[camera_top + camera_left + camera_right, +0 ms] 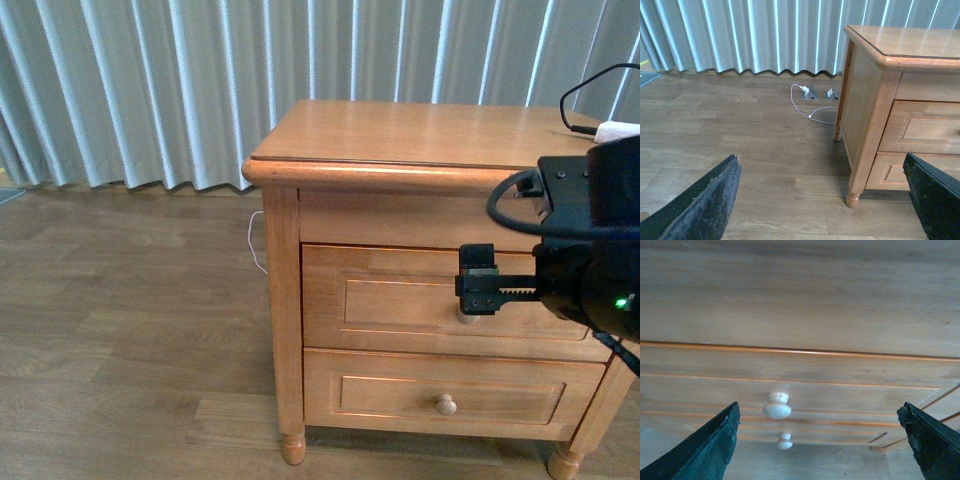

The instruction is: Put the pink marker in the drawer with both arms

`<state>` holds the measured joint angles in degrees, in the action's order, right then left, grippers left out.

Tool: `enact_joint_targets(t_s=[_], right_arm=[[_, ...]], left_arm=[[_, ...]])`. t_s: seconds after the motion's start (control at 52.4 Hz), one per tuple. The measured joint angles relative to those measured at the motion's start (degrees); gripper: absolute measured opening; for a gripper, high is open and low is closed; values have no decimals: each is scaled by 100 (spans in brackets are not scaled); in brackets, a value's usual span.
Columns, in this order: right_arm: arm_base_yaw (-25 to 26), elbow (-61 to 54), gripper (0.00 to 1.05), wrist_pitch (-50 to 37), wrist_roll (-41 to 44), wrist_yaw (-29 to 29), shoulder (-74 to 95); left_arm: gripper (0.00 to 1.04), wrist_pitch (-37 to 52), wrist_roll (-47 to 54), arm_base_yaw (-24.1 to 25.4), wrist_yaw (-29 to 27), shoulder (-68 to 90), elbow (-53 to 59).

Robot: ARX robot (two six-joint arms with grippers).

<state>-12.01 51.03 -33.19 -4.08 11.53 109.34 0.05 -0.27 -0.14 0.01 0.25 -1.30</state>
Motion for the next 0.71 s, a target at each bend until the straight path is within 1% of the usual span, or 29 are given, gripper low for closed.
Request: enact_joint_targets(t_s=[0.191,0.267,0.344,0.458,0.535,0.707], right_arm=[[-17,-496,96,1311,-227,-463,-1757],[-7,-605,96,1910,-269,-531,-2575],[35,-695,96,2688,-254,-667,-3613],[20,-817,96,3744,-87,-599,-5119],[-48,-861,96,4275,-101,-345,-5801],[-72,-896,96,4334,-136,-299,-6094]], left_arm=[[98,0,0,0,0,0,0],[98,0,0,0,0,0,0],[98,0,0,0,0,0,0],[98,0,0,0,0,0,0],[98,0,0,0,0,0,0],[98,0,0,0,0,0,0]])
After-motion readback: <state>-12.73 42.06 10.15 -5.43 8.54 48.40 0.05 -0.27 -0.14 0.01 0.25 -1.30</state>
